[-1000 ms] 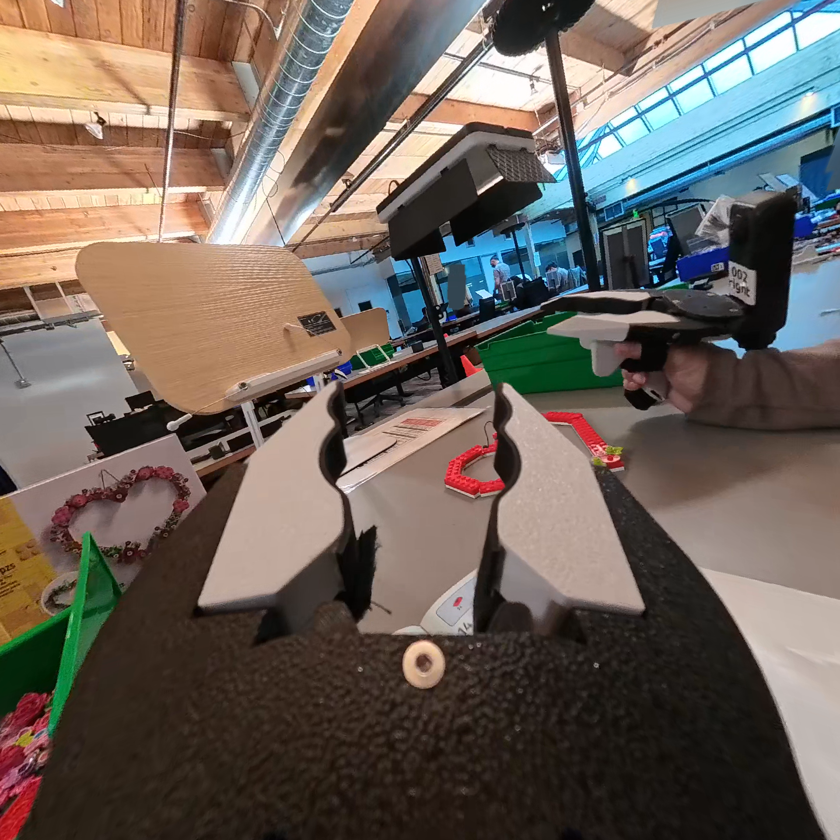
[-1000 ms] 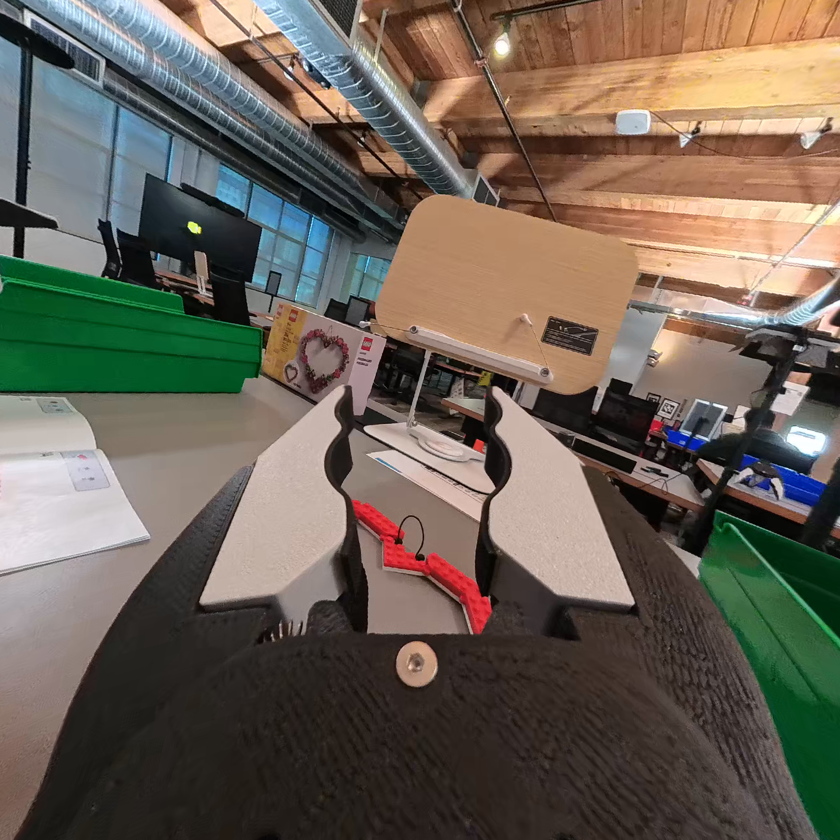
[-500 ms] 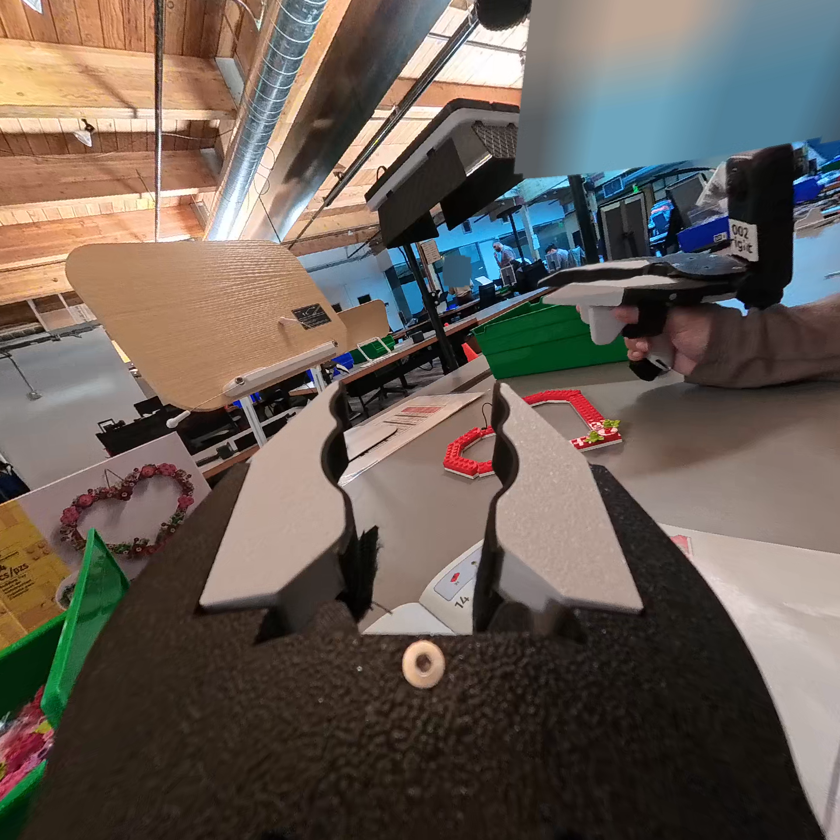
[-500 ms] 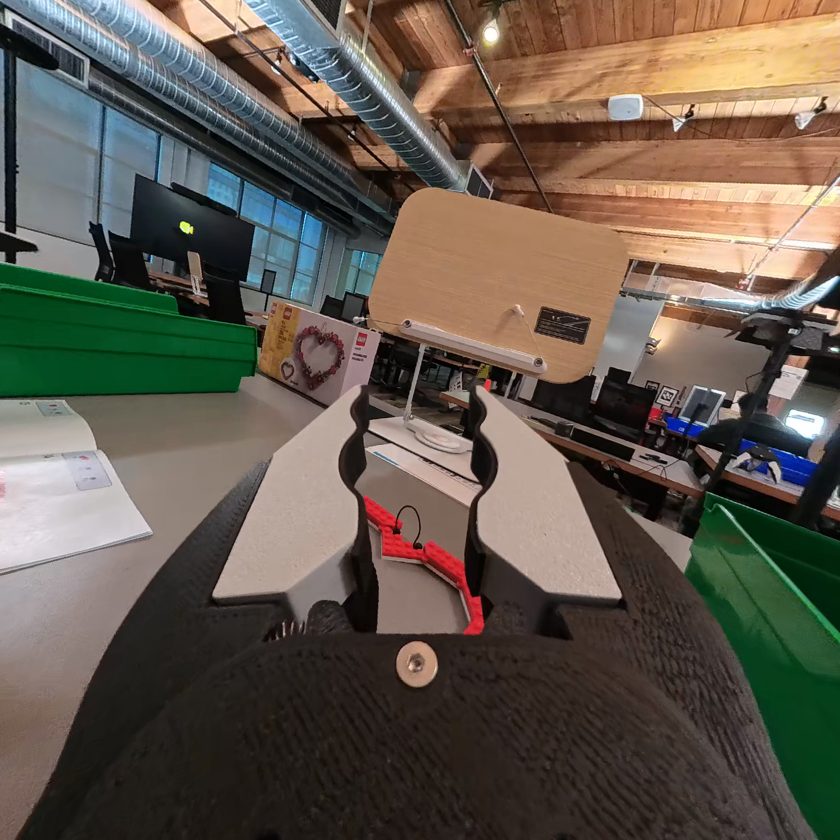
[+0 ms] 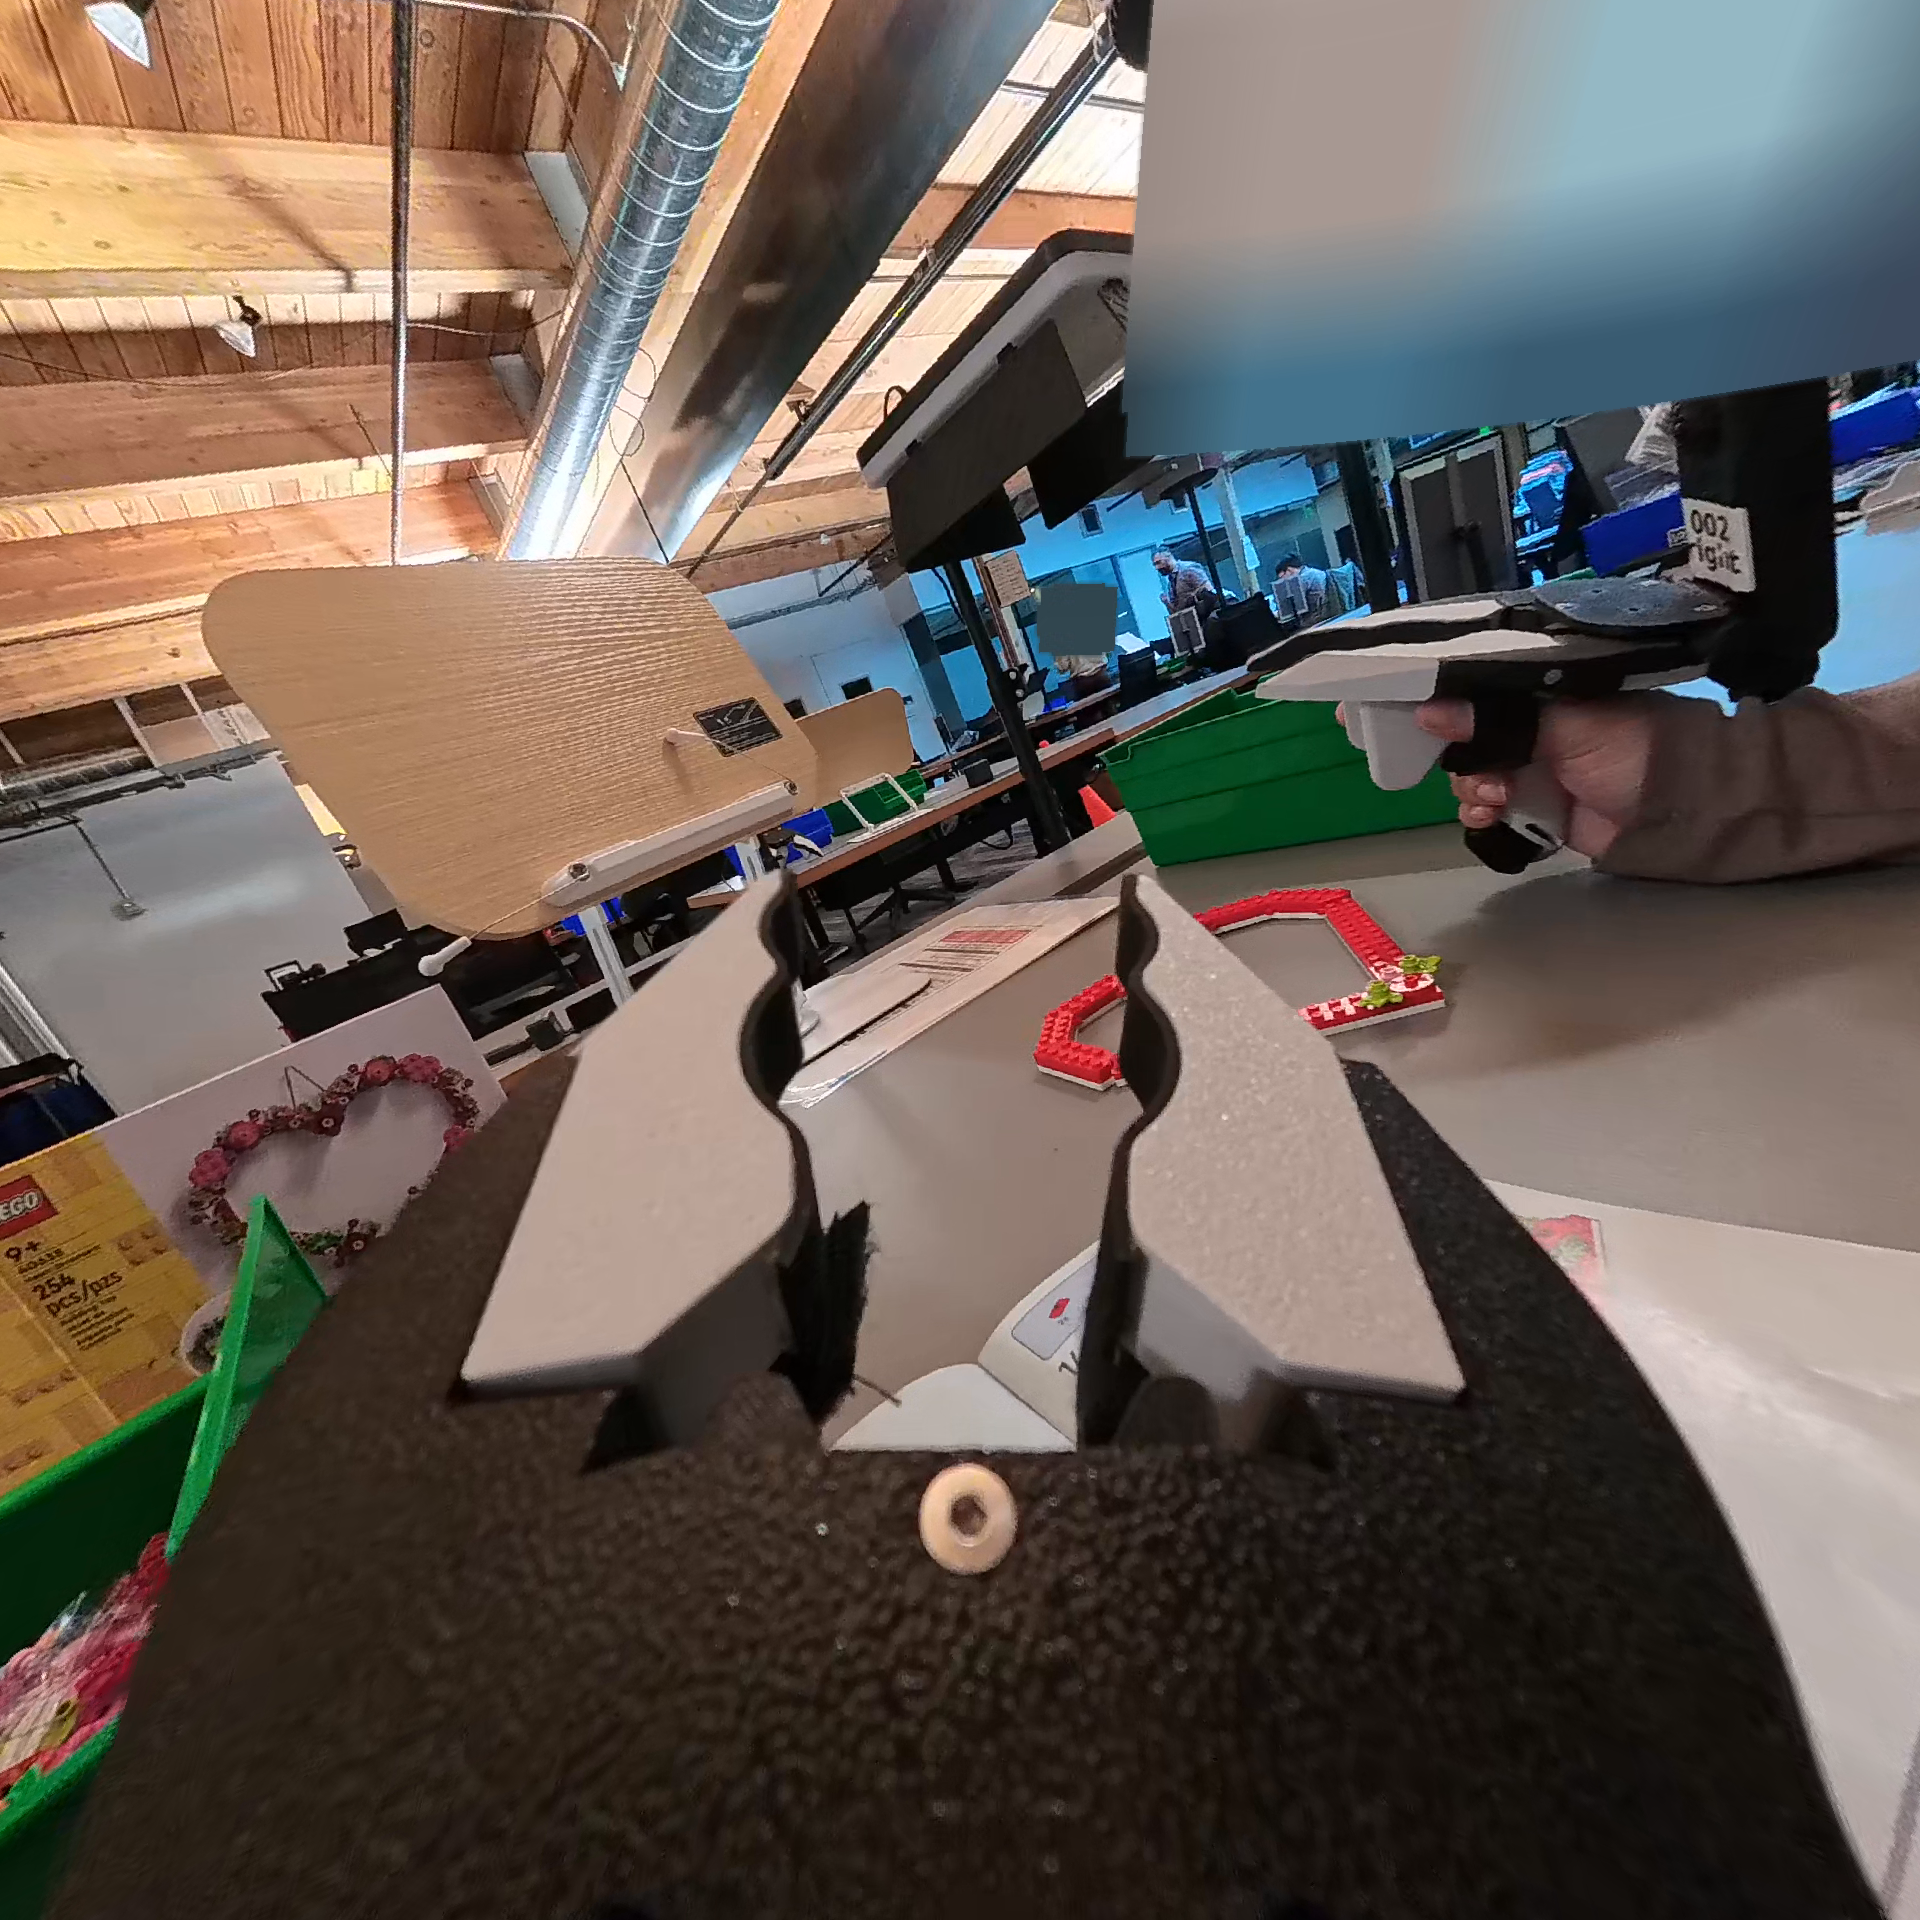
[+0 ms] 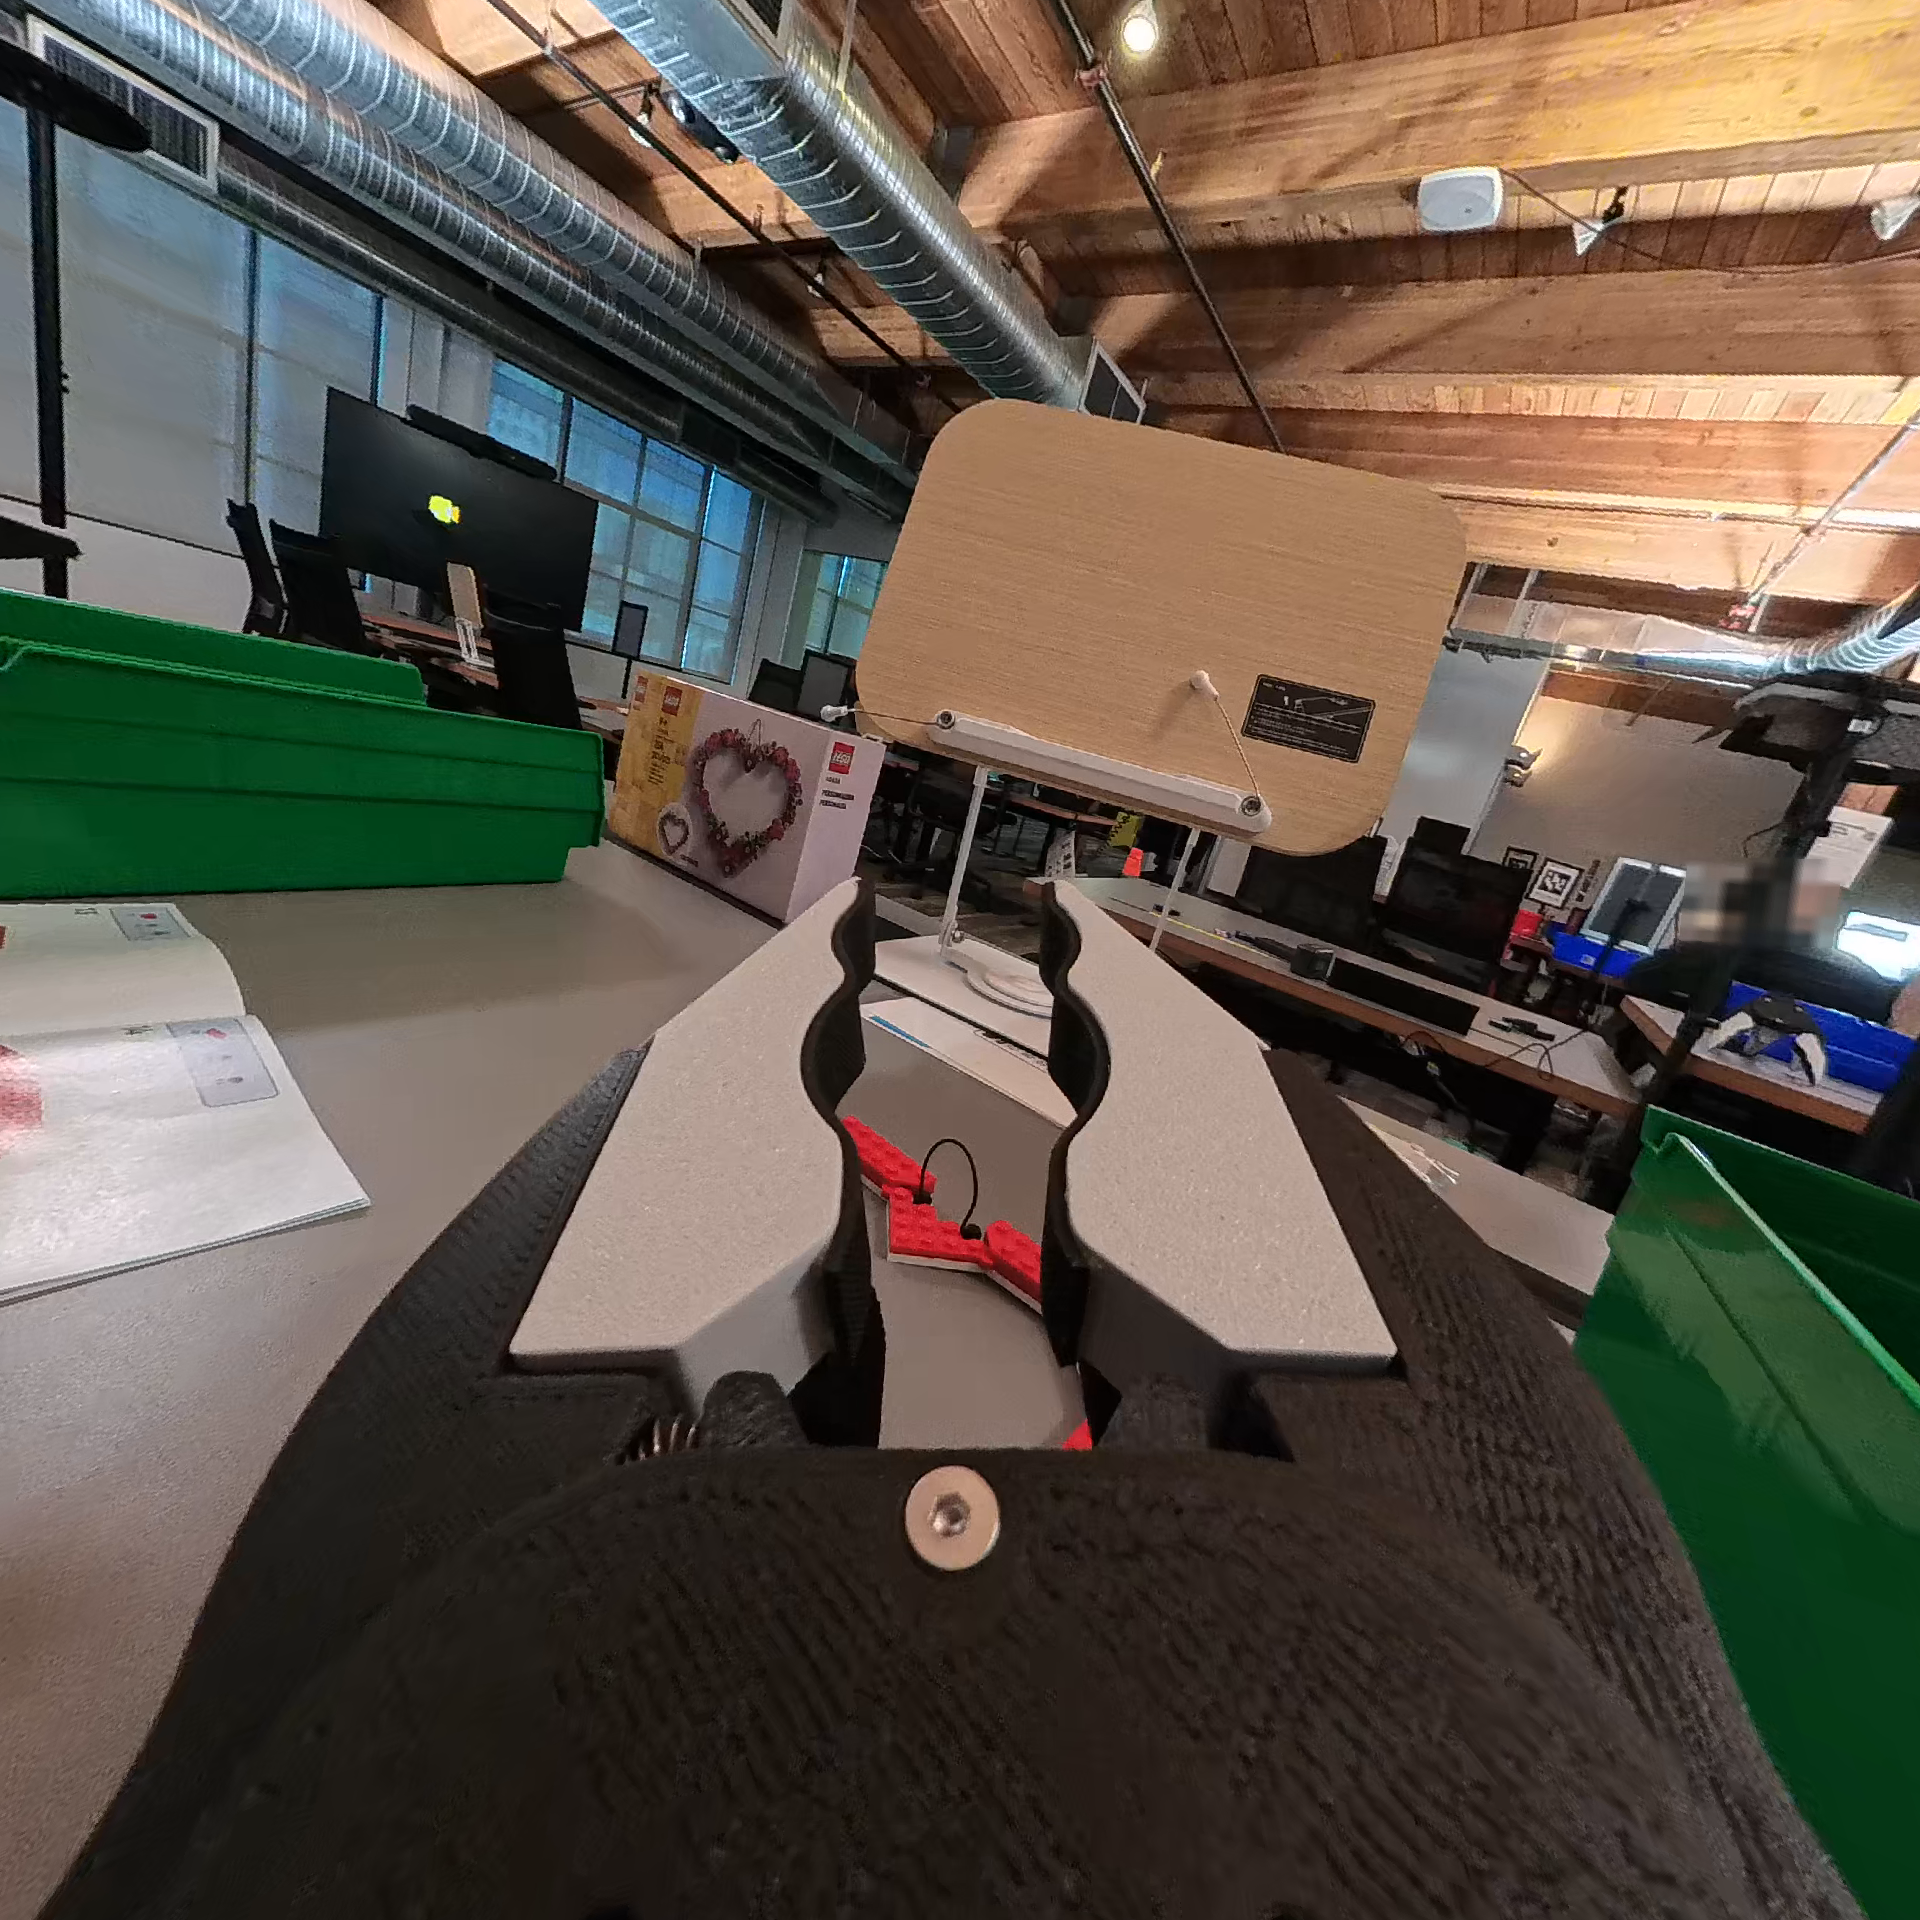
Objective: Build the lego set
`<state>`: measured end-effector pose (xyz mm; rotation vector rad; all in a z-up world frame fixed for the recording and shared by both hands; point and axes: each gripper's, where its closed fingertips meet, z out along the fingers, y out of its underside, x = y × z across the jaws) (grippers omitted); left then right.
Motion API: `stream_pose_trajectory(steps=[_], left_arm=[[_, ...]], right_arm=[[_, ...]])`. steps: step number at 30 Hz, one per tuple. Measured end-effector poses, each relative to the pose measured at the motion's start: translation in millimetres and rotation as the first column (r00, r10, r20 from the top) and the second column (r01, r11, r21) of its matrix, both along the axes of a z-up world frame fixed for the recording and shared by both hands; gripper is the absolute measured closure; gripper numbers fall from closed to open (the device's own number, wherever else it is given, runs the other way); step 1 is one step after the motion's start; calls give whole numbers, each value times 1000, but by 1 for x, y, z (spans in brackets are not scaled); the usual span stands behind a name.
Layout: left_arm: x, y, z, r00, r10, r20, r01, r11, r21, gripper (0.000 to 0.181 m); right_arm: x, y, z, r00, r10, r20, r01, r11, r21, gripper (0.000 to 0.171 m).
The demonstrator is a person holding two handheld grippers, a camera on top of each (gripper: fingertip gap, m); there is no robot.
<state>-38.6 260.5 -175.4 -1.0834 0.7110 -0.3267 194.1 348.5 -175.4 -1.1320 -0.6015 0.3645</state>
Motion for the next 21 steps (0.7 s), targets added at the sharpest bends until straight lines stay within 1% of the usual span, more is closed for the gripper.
stream_pose_trajectory(steps=[9, 12, 15, 21], left_arm=[[1, 0, -1, 1000, -6, -2, 6, 1000, -4, 125], [-2, 3, -1, 1000, 16, 7, -16, 1000, -7, 132], [-1, 0, 1, 1000, -4, 17, 4, 1000, 0, 131], [0, -1, 1, 1000, 2, 5, -2, 1000, 12, 131]], right_arm=[[0, 1, -1, 1000, -3, 7, 3, 1000, -1, 143], [0, -2, 1, 1000, 21, -9, -21, 1000, 6, 143], [0, -5, 4, 998, 47, -31, -47, 999, 13, 142], [-1, -4, 3, 998, 49, -26, -49, 999, 7, 142]])
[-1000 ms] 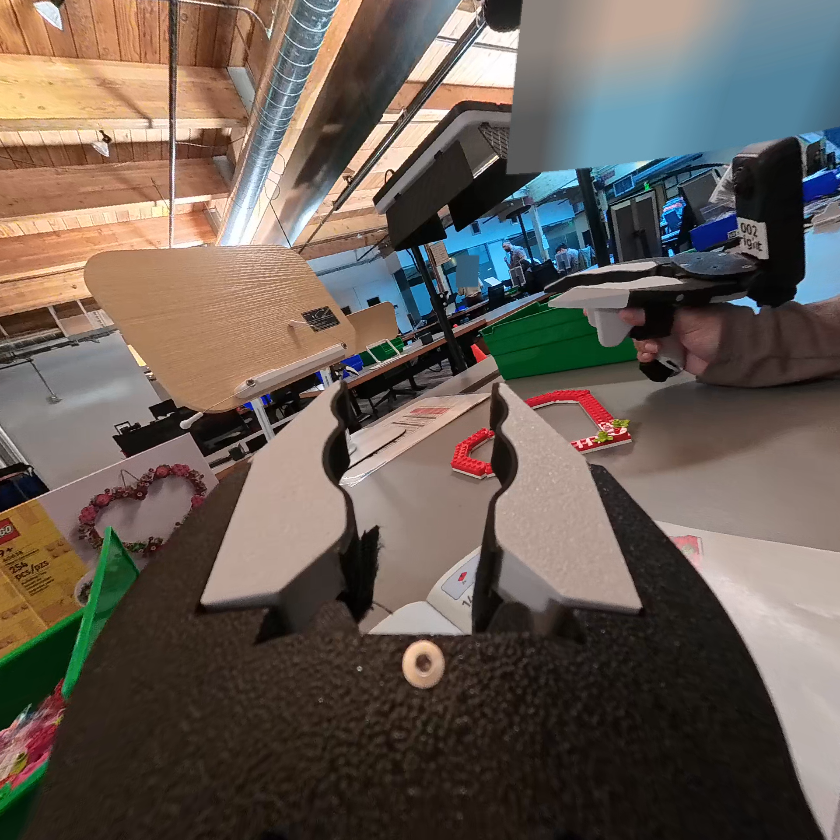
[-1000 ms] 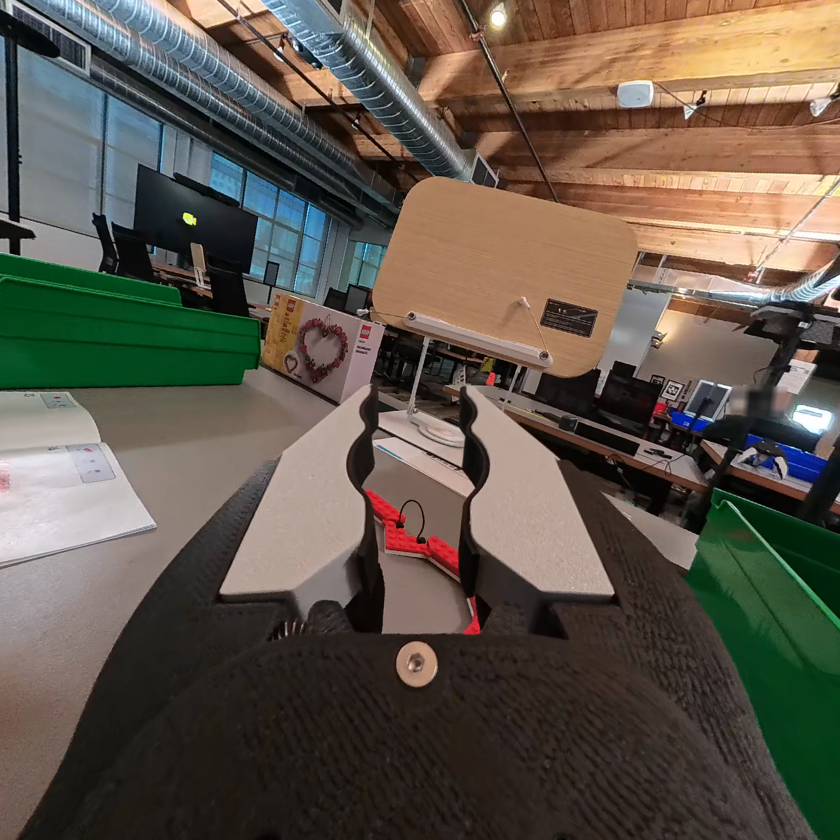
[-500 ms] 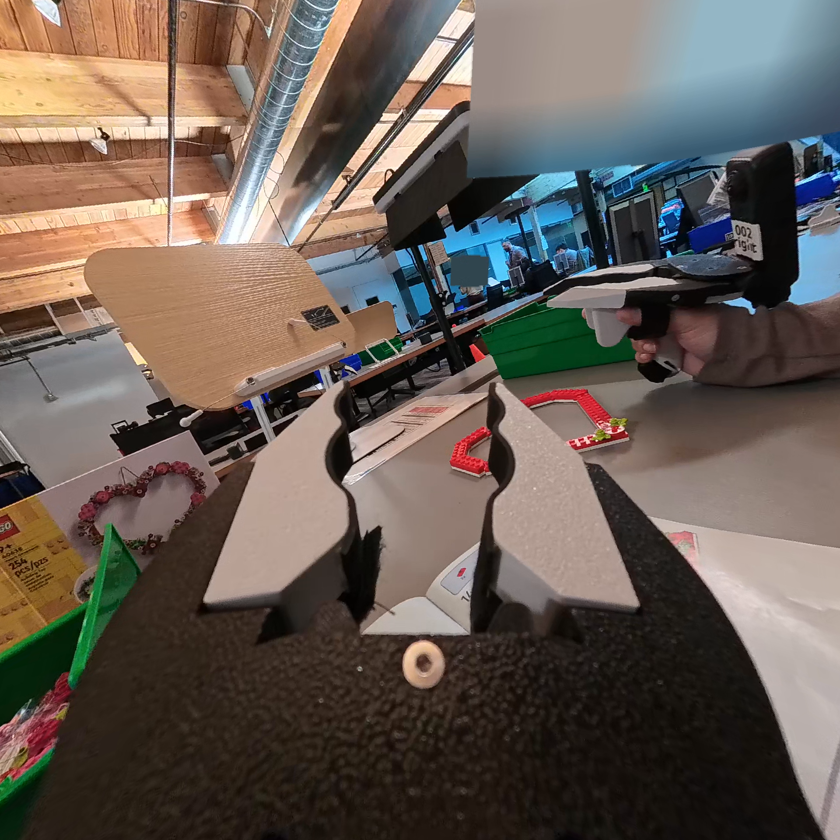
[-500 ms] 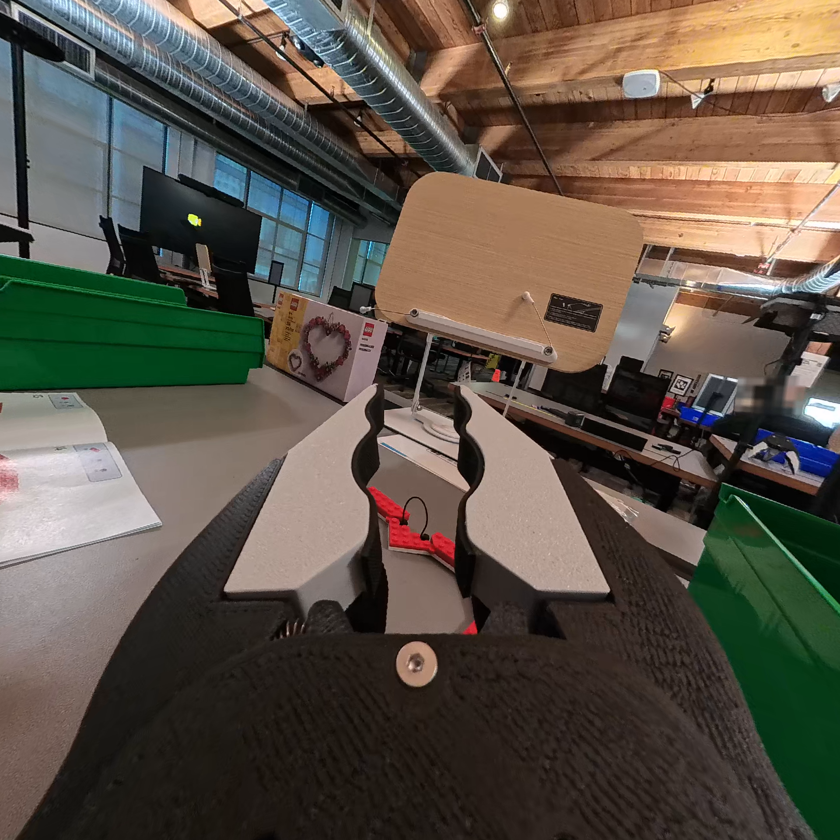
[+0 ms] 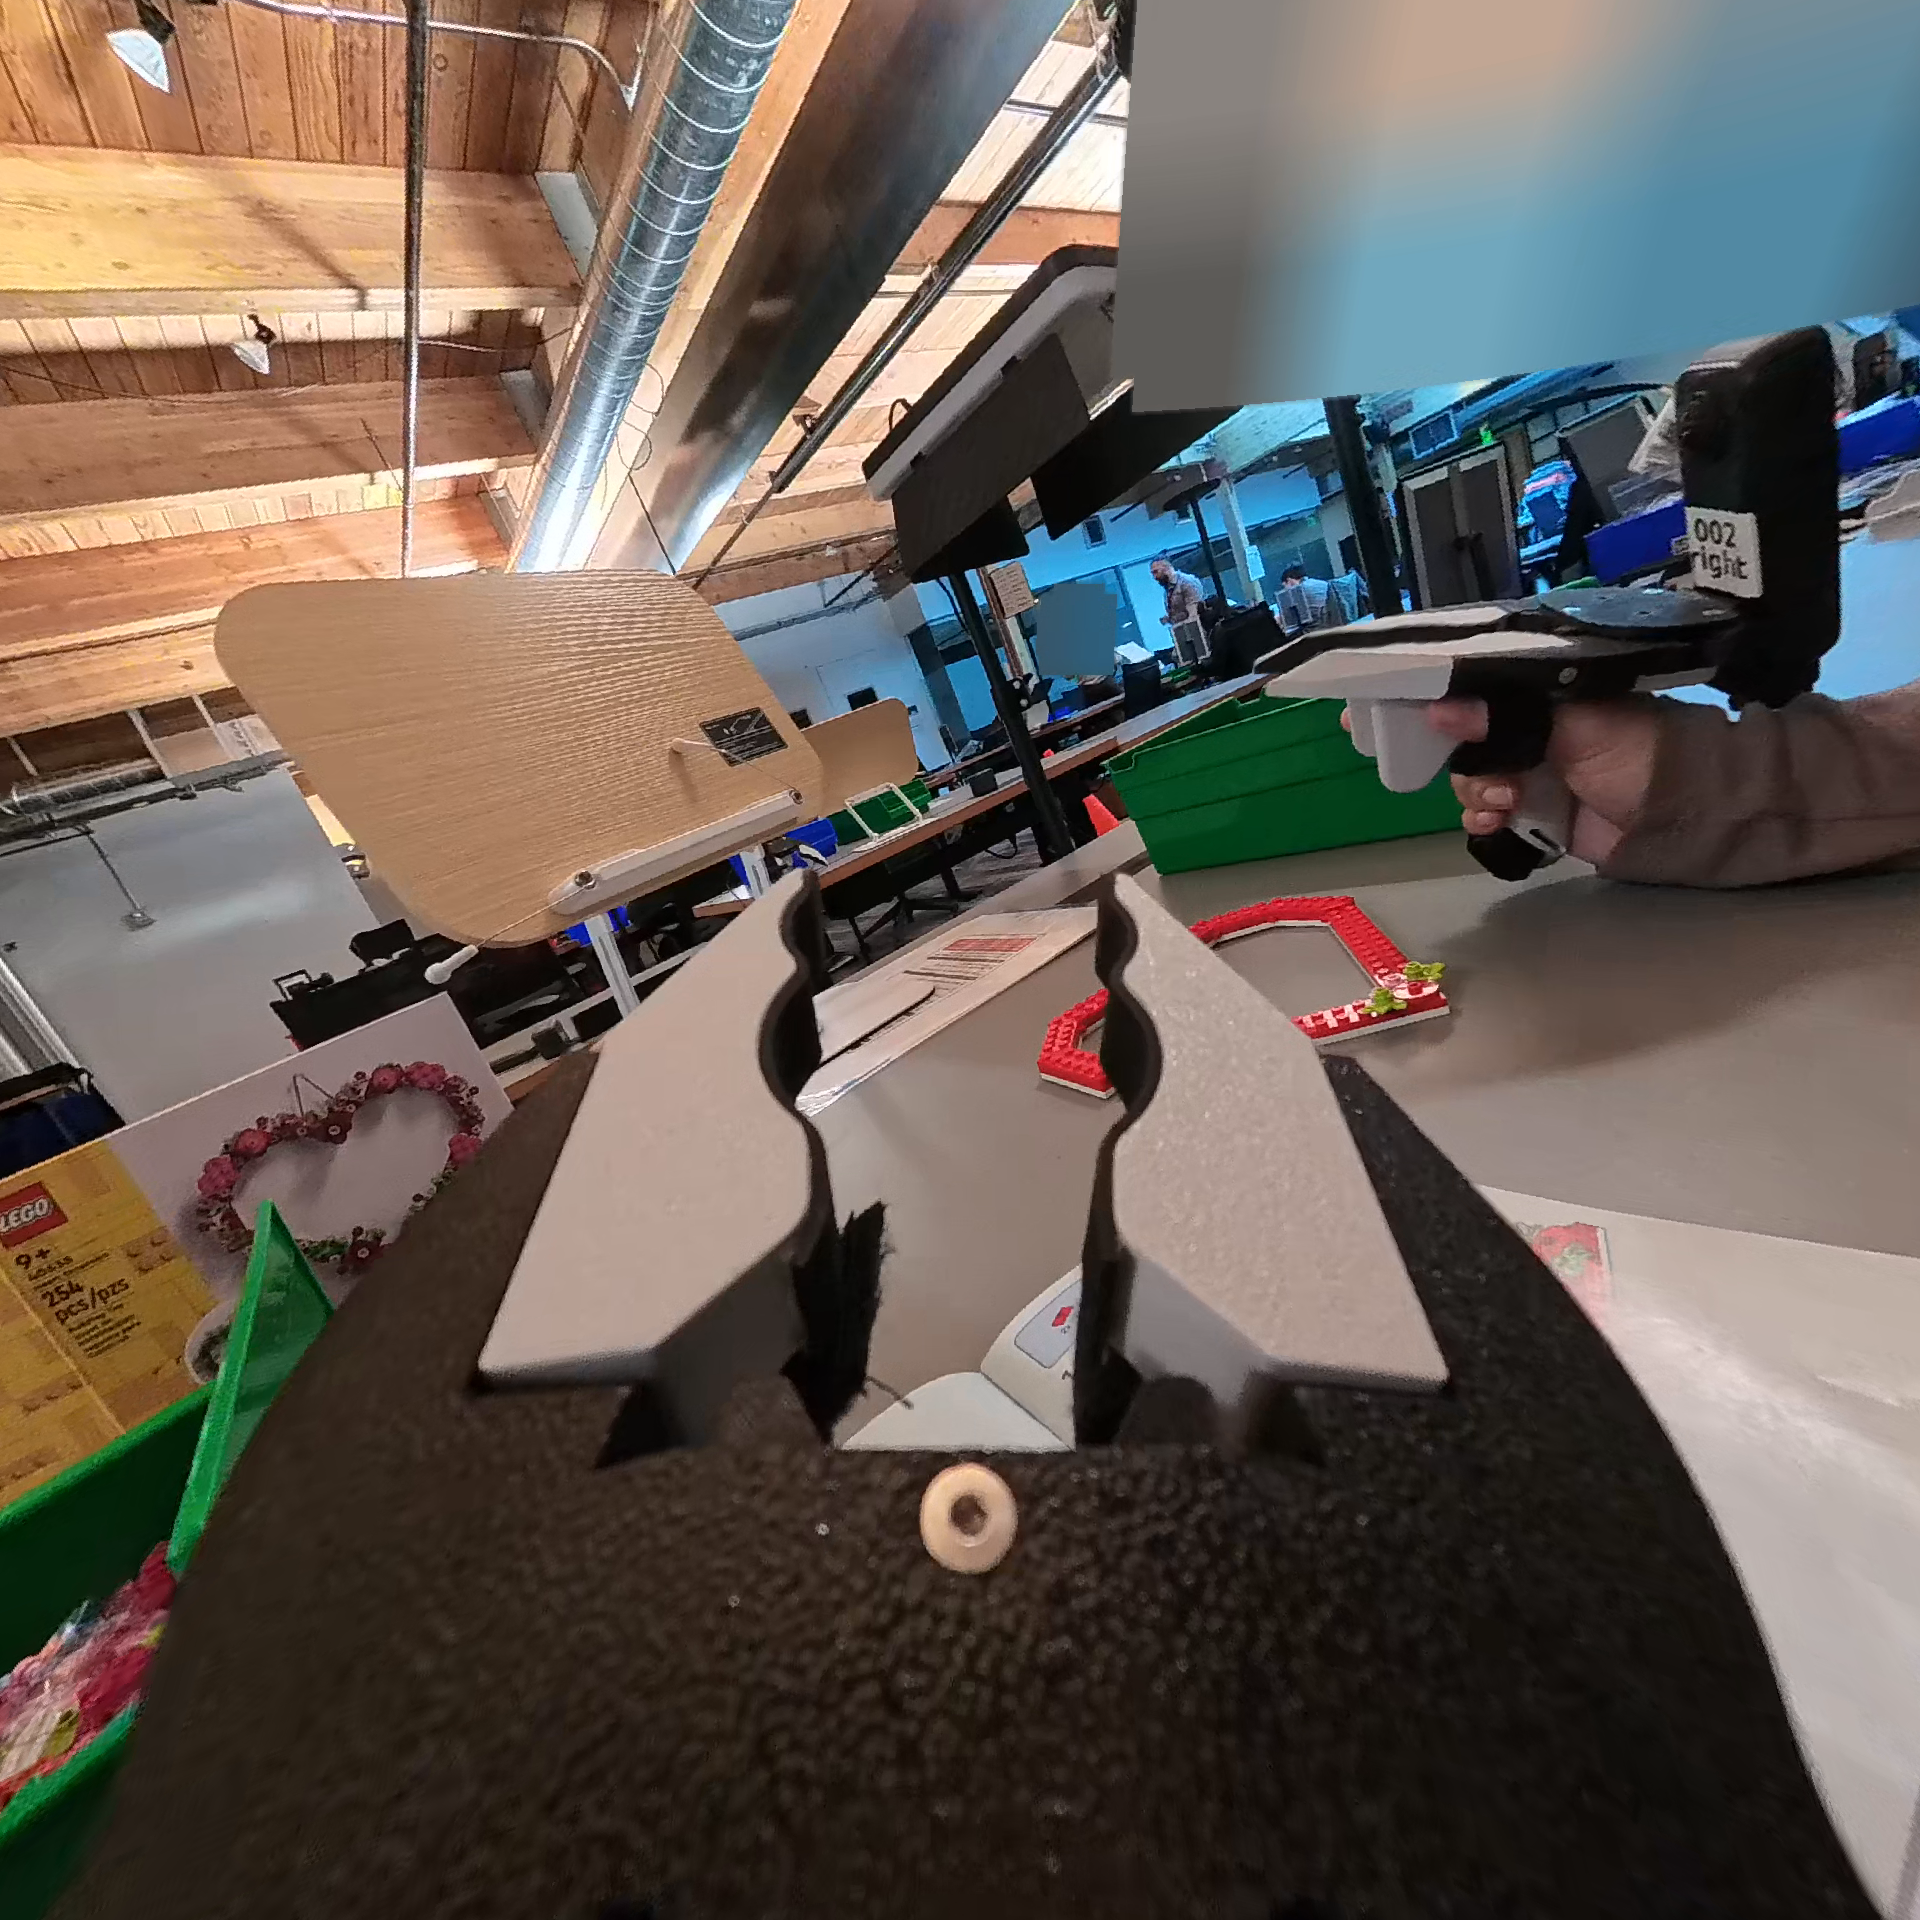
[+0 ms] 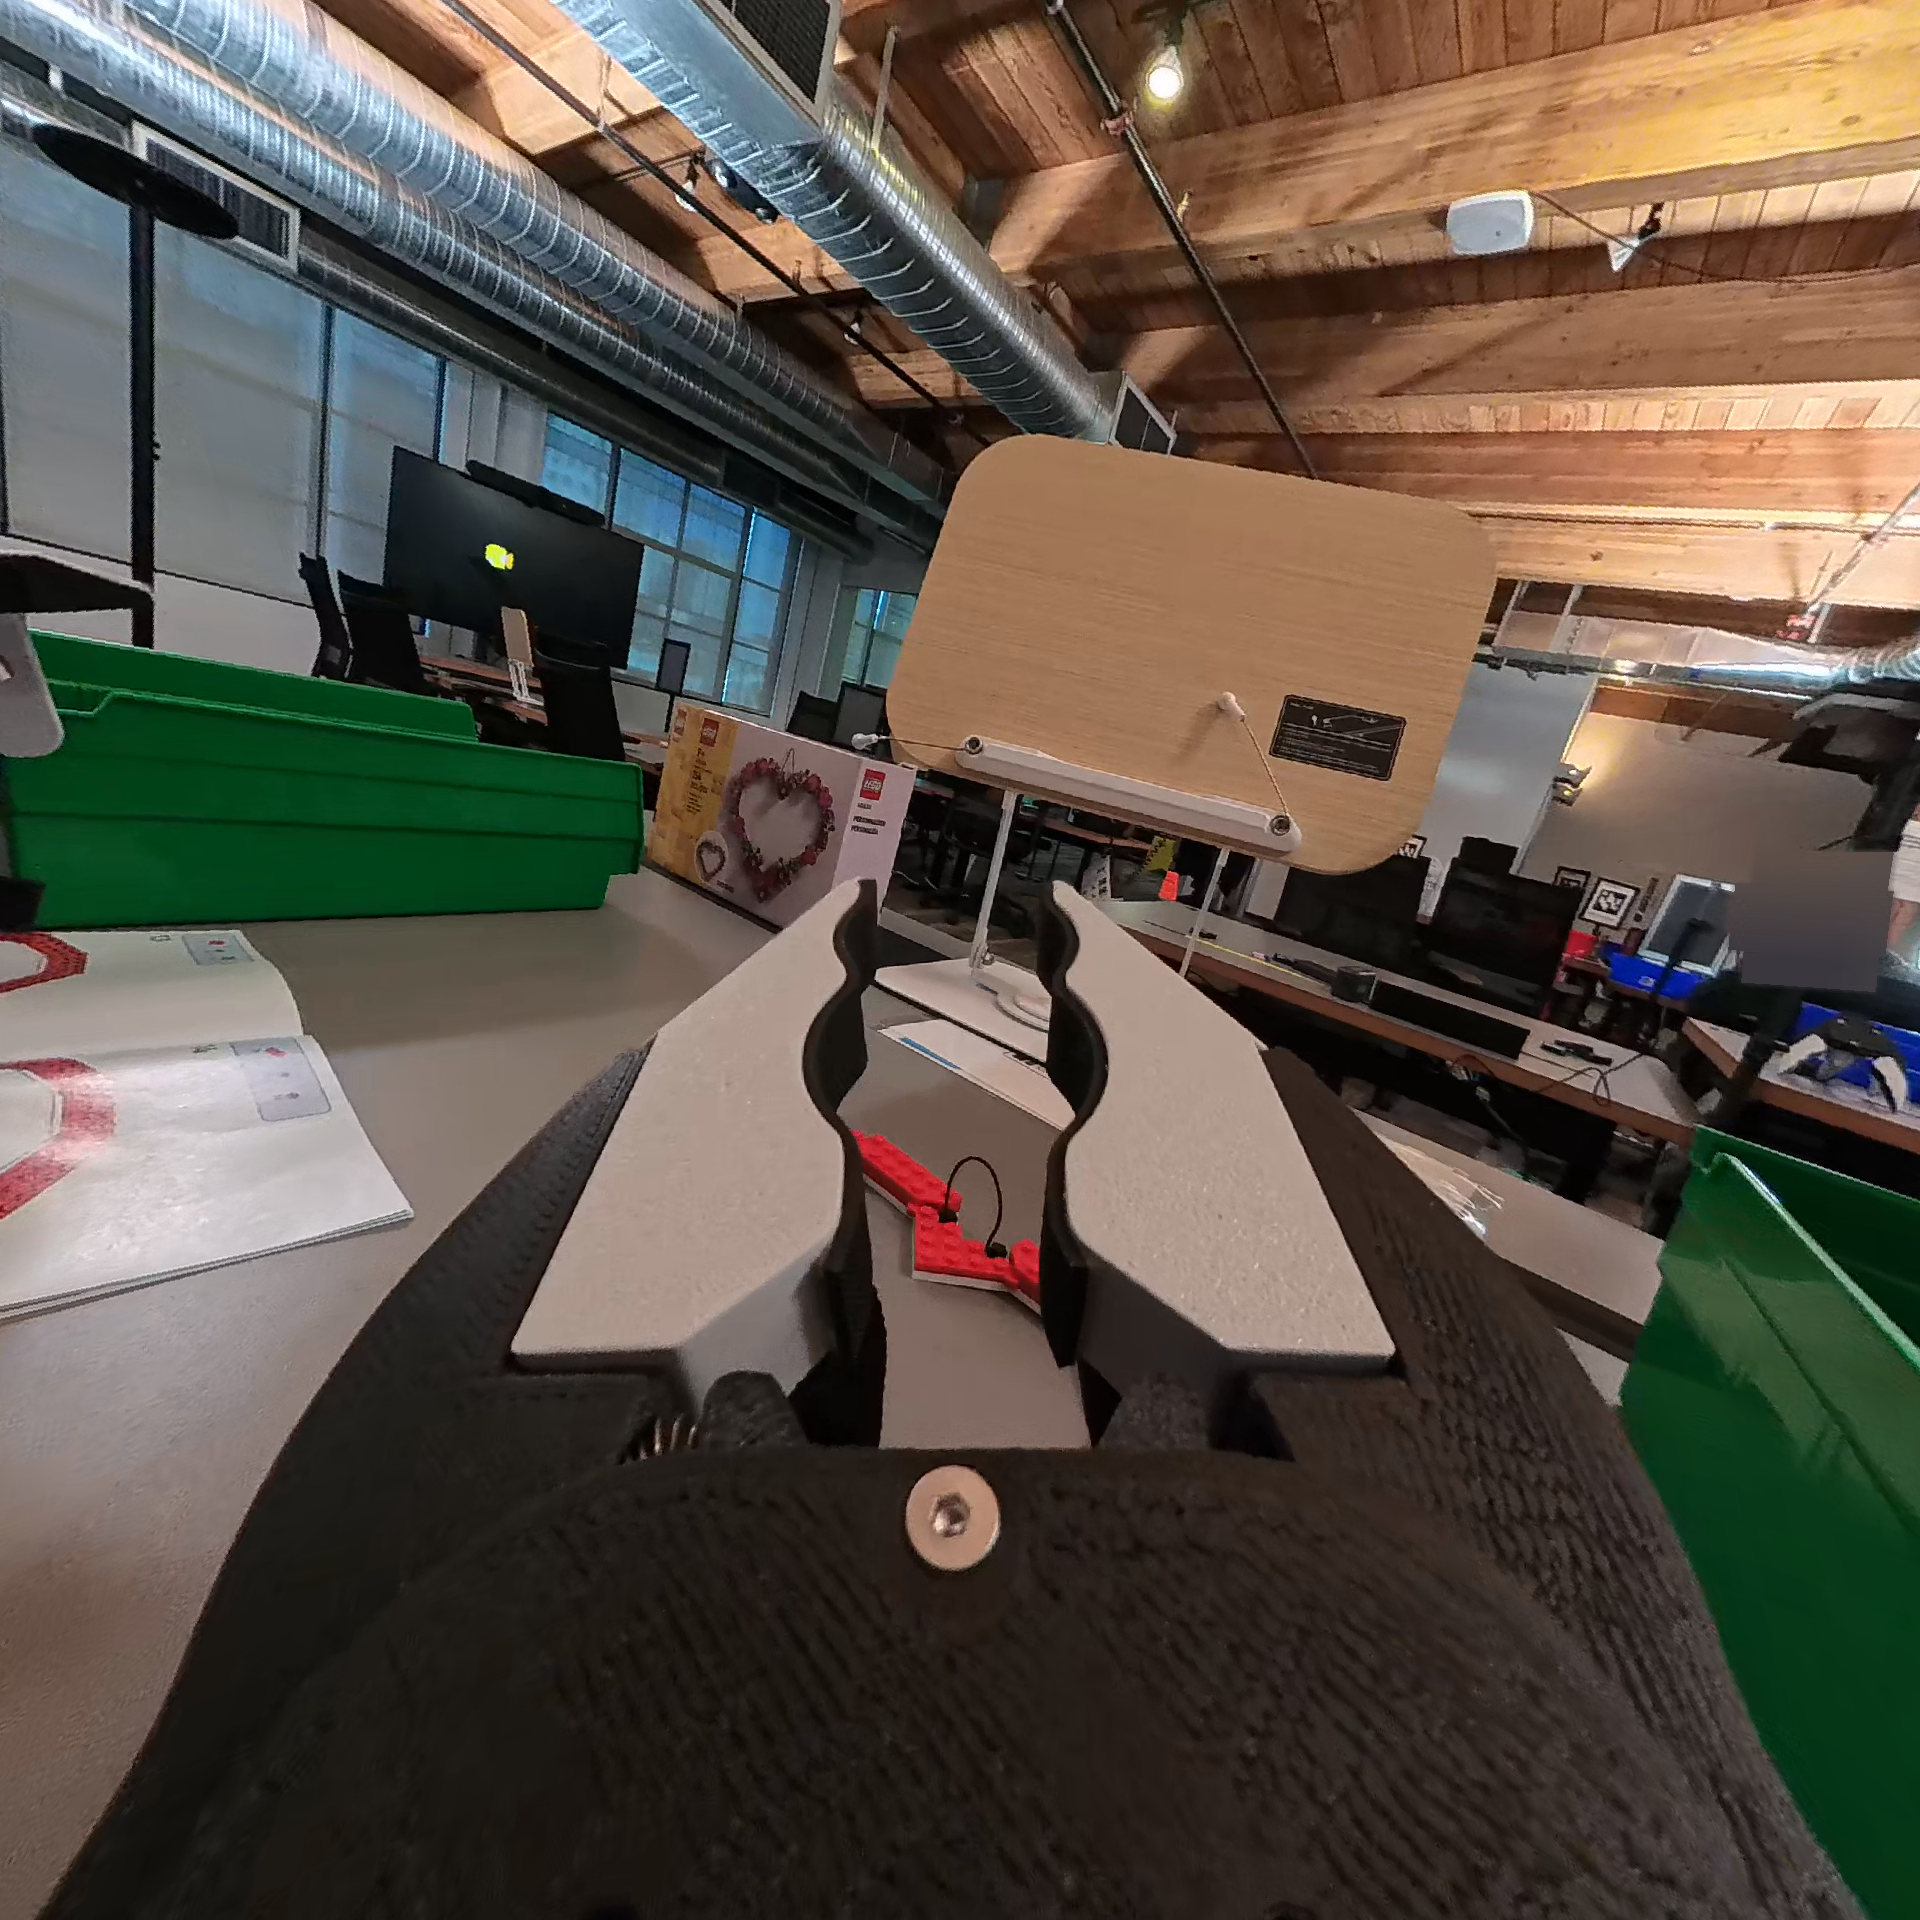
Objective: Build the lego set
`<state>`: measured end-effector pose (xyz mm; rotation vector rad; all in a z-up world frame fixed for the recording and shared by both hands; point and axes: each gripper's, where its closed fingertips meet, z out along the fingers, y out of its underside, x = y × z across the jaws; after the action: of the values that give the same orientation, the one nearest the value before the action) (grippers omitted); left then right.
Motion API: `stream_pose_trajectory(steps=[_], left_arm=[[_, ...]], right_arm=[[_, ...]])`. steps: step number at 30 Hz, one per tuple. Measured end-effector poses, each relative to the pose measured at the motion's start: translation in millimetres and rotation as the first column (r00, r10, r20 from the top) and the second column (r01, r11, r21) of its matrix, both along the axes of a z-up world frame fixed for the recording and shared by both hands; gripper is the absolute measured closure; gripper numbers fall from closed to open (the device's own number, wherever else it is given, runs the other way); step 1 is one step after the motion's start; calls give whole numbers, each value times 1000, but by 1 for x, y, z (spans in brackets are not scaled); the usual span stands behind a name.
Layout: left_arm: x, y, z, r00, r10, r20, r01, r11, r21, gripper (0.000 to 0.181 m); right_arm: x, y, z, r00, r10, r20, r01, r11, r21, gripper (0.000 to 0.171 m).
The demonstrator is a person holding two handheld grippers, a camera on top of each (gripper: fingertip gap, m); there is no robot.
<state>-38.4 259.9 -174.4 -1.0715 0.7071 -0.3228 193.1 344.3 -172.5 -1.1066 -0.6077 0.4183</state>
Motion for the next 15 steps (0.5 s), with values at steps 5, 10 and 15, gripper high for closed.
stream_pose_trajectory(steps=[5, 10, 15], left_arm=[[7, -3, -3, 999, -2, -47, 3, 1000, 23, 131], [6, -2, -3, 999, -3, -38, 3, 1000, 16, 131], [7, -3, -3, 999, -11, -43, 12, 1000, 17, 130]], right_arm=[[-1, 0, 0, 1000, 1, 8, -1, 1000, 2, 142], [-2, -1, -1, 1000, 3, 14, -3, 1000, 2, 143], [-3, -1, -2, 1000, 10, 13, -10, 1000, -7, 143]])
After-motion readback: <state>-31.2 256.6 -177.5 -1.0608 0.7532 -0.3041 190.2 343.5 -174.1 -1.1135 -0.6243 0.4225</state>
